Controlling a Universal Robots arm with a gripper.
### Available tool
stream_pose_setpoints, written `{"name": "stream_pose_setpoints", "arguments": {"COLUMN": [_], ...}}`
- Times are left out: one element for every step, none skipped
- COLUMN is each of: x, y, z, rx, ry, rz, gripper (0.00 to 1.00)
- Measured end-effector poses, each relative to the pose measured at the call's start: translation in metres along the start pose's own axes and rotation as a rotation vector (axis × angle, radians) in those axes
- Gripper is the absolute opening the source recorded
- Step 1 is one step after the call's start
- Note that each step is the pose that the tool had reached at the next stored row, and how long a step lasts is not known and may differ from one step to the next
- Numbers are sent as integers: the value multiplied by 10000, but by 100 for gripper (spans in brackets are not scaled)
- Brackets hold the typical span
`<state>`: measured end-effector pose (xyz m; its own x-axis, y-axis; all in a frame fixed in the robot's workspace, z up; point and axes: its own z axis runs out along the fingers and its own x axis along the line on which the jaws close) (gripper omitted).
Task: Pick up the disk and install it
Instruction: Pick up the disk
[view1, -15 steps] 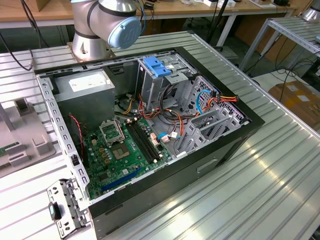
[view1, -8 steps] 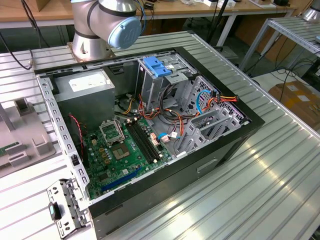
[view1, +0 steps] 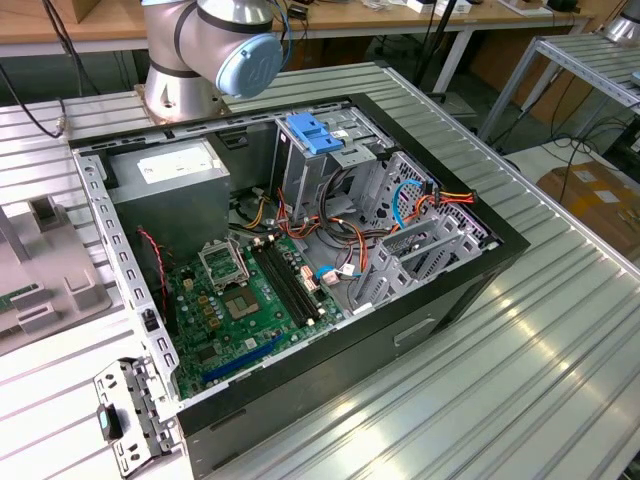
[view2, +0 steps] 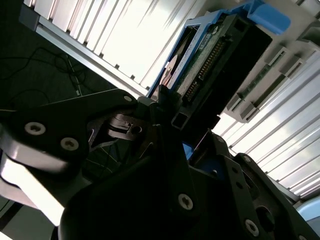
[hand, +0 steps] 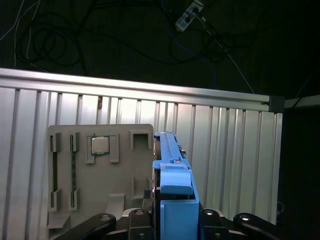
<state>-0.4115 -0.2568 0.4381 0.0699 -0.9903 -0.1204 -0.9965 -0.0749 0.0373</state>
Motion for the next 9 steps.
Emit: {"name": "stream_pose_setpoints", "arguments": {"x": [-1, -2, -3, -4, -5, -7, -9, -10, -11], "y": [0, 1, 1, 1, 1, 2, 3, 3, 3], "z": [-9, -16, -25, -31, -44, -58, -71, -81, -87], "rx": [0, 0, 0, 0, 1, 0, 1, 1, 2], "ry": [-1, -2, -4, -5, -7, -10, -12, -14, -14], "rz": [0, 0, 0, 0, -1, -1, -1, -1, -1], "gripper": [36, 36, 36, 36, 36, 36, 36, 36, 36]}}
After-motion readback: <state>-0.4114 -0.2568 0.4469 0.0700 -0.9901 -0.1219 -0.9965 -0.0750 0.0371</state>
